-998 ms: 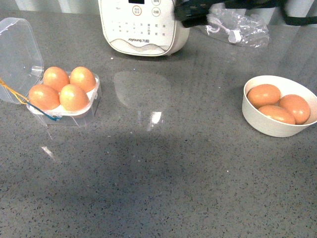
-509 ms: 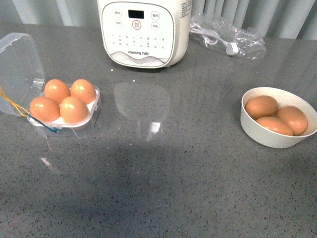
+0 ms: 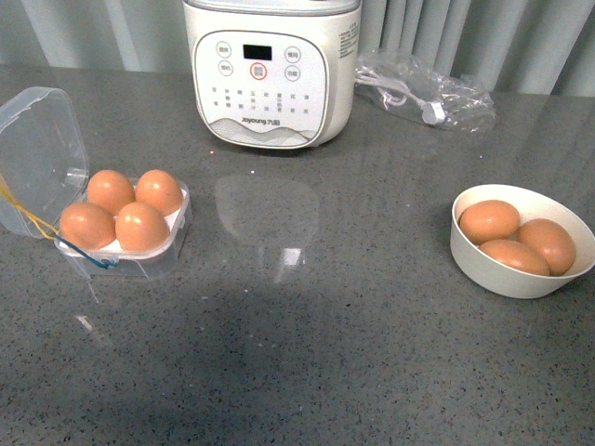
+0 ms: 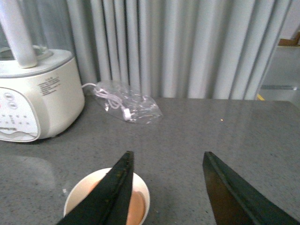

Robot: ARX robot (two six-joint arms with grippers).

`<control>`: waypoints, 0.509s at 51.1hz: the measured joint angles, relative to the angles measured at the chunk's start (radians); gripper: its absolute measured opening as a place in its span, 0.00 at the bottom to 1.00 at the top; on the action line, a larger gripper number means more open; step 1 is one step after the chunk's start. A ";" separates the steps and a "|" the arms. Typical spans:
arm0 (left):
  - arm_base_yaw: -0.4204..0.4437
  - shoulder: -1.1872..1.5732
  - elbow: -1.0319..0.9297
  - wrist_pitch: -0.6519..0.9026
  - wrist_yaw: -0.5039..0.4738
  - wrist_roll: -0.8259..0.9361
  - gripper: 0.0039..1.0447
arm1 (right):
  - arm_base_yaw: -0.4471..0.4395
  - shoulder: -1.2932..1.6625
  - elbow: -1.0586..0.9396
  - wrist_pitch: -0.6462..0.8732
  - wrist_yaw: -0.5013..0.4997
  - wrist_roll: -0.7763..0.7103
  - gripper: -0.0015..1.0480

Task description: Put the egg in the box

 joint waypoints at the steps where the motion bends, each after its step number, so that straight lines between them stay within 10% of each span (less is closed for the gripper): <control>1: 0.000 0.000 0.000 0.000 0.000 0.000 0.94 | -0.006 -0.011 -0.006 -0.006 0.000 0.000 0.40; 14: 0.000 0.000 0.000 0.000 0.000 0.000 0.94 | -0.011 -0.135 -0.056 -0.082 -0.005 -0.001 0.03; 26: 0.000 0.000 0.000 0.000 0.000 0.000 0.94 | -0.011 -0.248 -0.123 -0.126 -0.004 -0.003 0.03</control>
